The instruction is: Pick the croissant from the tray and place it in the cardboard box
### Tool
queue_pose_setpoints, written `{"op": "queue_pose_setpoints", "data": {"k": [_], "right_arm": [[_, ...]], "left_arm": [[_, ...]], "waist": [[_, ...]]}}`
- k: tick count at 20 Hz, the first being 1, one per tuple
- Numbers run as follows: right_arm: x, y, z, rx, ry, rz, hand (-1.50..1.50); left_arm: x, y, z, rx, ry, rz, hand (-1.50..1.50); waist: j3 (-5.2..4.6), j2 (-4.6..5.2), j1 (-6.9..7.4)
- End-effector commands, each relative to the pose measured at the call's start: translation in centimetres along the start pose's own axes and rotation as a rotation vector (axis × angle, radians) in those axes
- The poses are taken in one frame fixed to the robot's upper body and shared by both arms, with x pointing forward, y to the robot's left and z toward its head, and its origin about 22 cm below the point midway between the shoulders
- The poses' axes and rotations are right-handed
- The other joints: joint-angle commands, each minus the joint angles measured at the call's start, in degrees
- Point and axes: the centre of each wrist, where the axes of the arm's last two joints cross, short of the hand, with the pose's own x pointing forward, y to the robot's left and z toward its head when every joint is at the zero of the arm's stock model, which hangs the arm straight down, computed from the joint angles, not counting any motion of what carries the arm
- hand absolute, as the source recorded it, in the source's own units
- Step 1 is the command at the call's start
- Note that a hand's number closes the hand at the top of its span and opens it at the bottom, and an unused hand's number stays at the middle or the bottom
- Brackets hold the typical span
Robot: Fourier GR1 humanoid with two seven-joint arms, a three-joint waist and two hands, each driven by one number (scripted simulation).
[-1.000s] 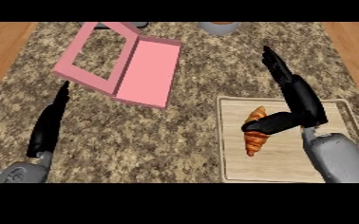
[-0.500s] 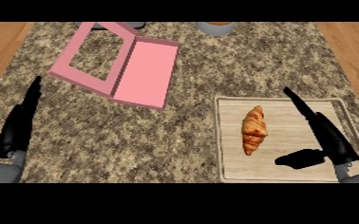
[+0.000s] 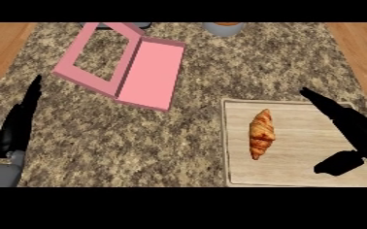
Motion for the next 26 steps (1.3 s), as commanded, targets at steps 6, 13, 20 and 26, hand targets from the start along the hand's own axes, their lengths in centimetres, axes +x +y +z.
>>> {"op": "queue_pose_setpoints", "data": {"k": [6, 13, 20, 26], "right_arm": [[5.5, -1.5, -3.9, 0.321, 0.177, 0.292, -1.50], [9.0, -0.3, -8.5, 0.477, 0.240, 0.301, -1.50], [8.5, 1.2, -9.6, 0.518, 0.293, 0.363, -1.50], [8.9, 4.5, -11.3, 0.539, 0.298, 0.368, -1.50]], "left_arm": [[1.1, -0.2, -0.6, -0.024, -0.020, 0.016, 0.00], [0.4, -0.5, 0.4, -0.002, -0.013, 0.012, 0.00], [0.0, 0.8, 0.3, 0.004, -0.016, 0.002, 0.00], [-0.3, -0.1, 0.3, 0.005, -0.007, 0.013, 0.00]], "waist": [[0.03, 0.21, 1.38], [0.11, 0.03, 0.68], [0.12, -0.03, -0.07], [0.13, 0.02, 0.03]]}}
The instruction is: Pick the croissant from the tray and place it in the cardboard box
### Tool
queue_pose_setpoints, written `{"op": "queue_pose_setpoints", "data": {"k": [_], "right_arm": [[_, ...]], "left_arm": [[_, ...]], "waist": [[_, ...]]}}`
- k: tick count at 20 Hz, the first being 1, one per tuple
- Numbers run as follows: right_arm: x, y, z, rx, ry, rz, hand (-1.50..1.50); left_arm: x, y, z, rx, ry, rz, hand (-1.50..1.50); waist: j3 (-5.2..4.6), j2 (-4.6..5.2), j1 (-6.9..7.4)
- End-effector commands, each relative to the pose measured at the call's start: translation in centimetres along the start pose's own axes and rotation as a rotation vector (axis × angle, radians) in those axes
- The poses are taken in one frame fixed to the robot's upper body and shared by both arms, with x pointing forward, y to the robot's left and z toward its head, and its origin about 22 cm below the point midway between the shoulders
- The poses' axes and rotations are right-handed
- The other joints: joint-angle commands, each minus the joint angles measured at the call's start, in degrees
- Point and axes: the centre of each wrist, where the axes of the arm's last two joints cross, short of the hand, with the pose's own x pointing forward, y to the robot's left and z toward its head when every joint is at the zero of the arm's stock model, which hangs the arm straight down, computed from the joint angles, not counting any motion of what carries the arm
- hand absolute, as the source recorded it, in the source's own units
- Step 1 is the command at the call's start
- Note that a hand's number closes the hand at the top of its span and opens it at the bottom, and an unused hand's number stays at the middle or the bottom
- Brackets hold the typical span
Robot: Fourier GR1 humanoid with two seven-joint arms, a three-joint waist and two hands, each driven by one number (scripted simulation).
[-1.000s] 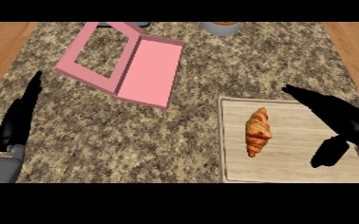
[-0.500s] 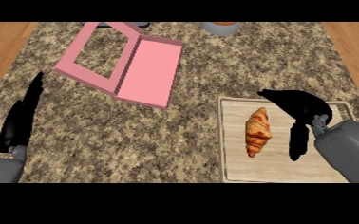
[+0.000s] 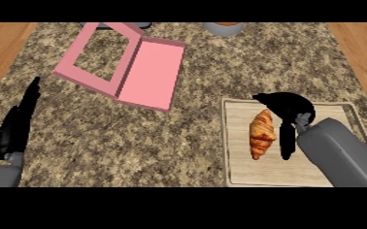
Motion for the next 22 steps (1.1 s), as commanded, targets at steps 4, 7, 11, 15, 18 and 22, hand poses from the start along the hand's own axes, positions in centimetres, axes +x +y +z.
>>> {"op": "queue_pose_setpoints", "data": {"k": [4, 7, 11, 15, 18, 22], "right_arm": [[-0.2, 0.1, 0.1, -0.005, -0.012, -0.011, -1.50], [1.6, 0.5, 1.0, 0.025, -0.065, -0.033, -1.50], [1.7, -1.2, 1.2, 0.009, -0.125, -0.041, -1.50], [3.7, 0.3, 1.1, 0.009, -0.156, -0.026, -1.50], [3.2, -0.7, 0.9, 0.042, -0.112, -0.011, -1.50], [4.2, 1.2, -0.9, 0.094, -0.021, 0.038, -1.50]], "left_arm": [[0.4, -0.4, -0.9, 0.008, -0.003, 0.000, 0.00], [-0.5, 1.2, 1.6, 0.001, -0.001, -0.015, 0.00], [0.0, -1.9, -0.3, 0.003, 0.002, 0.004, 0.00], [0.1, -0.6, -0.4, 0.011, 0.003, -0.006, 0.00], [-0.2, 0.3, -0.2, -0.003, 0.021, -0.009, 0.00], [0.4, -1.1, 1.2, -0.006, 0.010, 0.005, 0.00]], "waist": [[0.00, -0.05, -0.33], [0.00, -0.20, -0.13], [0.00, -0.04, -0.34], [0.00, -0.04, -0.27], [0.00, -0.02, -0.24], [0.01, -0.02, -0.08]]}}
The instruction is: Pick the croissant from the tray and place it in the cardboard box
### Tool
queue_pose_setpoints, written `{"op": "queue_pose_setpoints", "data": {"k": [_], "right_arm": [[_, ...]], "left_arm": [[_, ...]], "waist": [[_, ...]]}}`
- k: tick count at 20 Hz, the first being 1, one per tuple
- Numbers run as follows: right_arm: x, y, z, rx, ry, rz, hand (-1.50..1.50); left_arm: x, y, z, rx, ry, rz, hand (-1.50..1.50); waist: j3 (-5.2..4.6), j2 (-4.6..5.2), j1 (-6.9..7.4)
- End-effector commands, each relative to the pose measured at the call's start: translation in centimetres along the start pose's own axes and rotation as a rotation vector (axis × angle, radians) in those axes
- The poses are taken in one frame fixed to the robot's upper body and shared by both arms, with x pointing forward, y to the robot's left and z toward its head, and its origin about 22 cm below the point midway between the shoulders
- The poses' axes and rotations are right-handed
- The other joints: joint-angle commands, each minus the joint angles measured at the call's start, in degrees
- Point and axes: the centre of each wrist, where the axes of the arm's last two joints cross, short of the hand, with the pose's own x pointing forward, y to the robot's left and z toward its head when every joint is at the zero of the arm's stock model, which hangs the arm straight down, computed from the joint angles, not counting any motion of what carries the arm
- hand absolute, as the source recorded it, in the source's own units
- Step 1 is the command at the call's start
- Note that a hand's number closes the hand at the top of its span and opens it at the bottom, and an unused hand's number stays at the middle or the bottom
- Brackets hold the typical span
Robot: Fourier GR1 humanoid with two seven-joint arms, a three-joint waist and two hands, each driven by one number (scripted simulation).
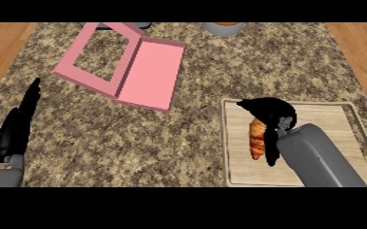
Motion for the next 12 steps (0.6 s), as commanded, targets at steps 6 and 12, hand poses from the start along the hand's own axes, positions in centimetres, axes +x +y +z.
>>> {"op": "queue_pose_setpoints", "data": {"k": [6, 12], "right_arm": [[0.2, 2.9, -1.3, 0.037, 0.104, 0.010, -1.50], [-0.8, 2.7, -3.8, -0.184, 0.075, 0.125, 1.50]], "left_arm": [[-0.7, 0.0, -0.5, -0.003, 0.009, 0.001, 0.00], [0.5, -1.3, -0.9, 0.001, -0.019, -0.003, 0.00]], "waist": [[0.00, 0.01, -0.18], [0.03, 0.20, 0.22]]}}
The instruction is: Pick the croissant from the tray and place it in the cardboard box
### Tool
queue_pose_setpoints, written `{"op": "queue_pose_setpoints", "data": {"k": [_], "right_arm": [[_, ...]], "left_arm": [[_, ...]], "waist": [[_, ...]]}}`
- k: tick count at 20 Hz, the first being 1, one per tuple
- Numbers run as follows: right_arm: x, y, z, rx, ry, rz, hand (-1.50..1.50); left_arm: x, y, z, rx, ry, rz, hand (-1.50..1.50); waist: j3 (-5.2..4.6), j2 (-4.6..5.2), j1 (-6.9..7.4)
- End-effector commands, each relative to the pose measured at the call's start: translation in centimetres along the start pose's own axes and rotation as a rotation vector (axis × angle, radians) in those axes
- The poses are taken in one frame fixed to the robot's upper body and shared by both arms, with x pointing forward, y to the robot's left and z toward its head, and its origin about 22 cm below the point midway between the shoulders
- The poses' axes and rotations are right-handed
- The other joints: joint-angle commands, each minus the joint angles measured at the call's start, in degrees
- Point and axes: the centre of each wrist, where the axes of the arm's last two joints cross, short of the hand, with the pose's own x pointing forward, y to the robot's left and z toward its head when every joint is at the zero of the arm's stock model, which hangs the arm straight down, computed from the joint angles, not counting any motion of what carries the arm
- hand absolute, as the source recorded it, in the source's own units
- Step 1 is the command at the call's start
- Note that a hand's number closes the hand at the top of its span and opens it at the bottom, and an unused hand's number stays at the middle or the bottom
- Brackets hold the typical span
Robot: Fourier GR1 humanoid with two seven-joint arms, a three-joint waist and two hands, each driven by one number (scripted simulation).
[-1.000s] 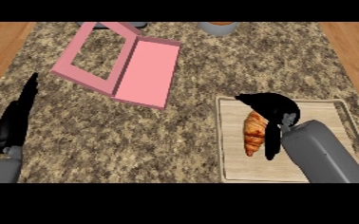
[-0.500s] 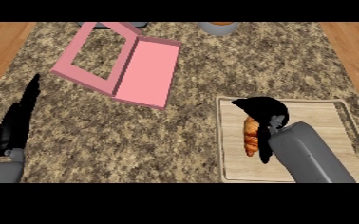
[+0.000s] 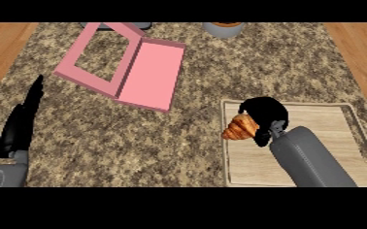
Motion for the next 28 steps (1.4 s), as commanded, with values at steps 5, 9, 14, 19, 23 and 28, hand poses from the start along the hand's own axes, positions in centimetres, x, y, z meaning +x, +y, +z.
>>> {"op": "queue_pose_setpoints", "data": {"k": [5, 9, 14, 19, 23, 28], "right_arm": [[-1.6, 1.2, -1.3, -0.156, 0.009, 0.096, 1.50], [-1.0, -0.5, -2.1, -0.304, -0.070, 0.126, 1.50], [-3.4, -8.7, -0.9, -0.532, -0.440, 0.013, 1.50], [-5.7, -12.6, -1.6, -0.686, -0.494, 0.024, 1.50], [-7.1, -15.0, -0.8, -0.904, -0.619, -0.053, 1.50], [-5.0, -17.4, -1.3, -0.933, -0.828, -0.045, 1.50]], "left_arm": [[-1.5, -0.6, 0.4, 0.013, 0.007, 0.004, 0.00], [-0.8, 2.1, -0.7, 0.005, -0.002, 0.009, 0.00], [1.0, -1.0, -0.4, -0.028, -0.043, 0.007, 0.00], [1.4, 0.0, -0.9, -0.047, -0.054, 0.010, 0.00], [1.5, -0.7, -0.7, -0.037, -0.070, -0.002, 0.00], [0.6, -0.6, -0.6, -0.025, -0.034, -0.004, 0.00]], "waist": [[0.35, 0.65, -0.22], [0.37, 0.78, 0.12], [0.73, 2.42, 3.73], [0.51, 1.95, 3.83], [0.56, 2.06, 3.91], [0.42, 1.53, 2.67]]}}
